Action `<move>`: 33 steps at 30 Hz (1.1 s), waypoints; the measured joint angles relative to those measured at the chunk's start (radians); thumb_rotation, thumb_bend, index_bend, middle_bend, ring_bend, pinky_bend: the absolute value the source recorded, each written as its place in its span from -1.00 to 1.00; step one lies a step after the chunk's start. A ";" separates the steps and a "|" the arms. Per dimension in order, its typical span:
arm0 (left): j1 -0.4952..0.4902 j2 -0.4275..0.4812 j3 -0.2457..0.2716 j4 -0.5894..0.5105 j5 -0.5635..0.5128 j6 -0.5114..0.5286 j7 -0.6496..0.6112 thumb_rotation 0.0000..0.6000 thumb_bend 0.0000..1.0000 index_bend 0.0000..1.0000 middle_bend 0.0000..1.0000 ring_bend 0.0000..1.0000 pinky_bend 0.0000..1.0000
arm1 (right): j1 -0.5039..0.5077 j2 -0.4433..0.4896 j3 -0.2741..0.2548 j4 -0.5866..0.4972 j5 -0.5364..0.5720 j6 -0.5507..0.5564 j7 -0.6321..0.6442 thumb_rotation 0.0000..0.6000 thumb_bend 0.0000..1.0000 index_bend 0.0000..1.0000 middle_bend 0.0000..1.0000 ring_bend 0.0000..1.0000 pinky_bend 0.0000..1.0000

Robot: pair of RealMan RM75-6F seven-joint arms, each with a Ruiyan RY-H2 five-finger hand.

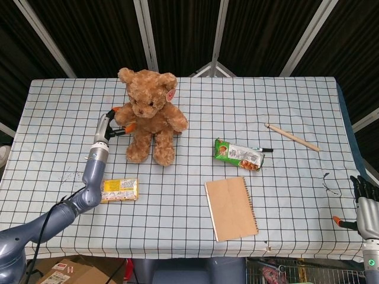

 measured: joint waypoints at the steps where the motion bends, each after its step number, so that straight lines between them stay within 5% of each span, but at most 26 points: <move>1: 0.000 0.000 0.000 -0.002 0.008 0.001 -0.004 1.00 -0.32 -0.30 -0.45 -1.00 -1.00 | 0.000 0.000 0.000 0.000 0.001 0.000 0.000 1.00 -0.75 -1.00 -1.00 -1.00 -1.00; 15: 0.002 -0.051 -0.031 0.032 0.012 0.092 -0.031 1.00 0.05 0.03 -0.29 -1.00 -1.00 | 0.001 0.001 -0.003 -0.002 0.001 -0.004 0.004 1.00 -0.75 -1.00 -1.00 -1.00 -1.00; 33: -0.003 -0.046 -0.036 -0.022 -0.013 0.135 0.063 1.00 0.02 0.09 -0.32 -1.00 -1.00 | 0.009 -0.002 -0.006 -0.007 0.016 -0.016 -0.012 1.00 -0.75 -1.00 -1.00 -1.00 -1.00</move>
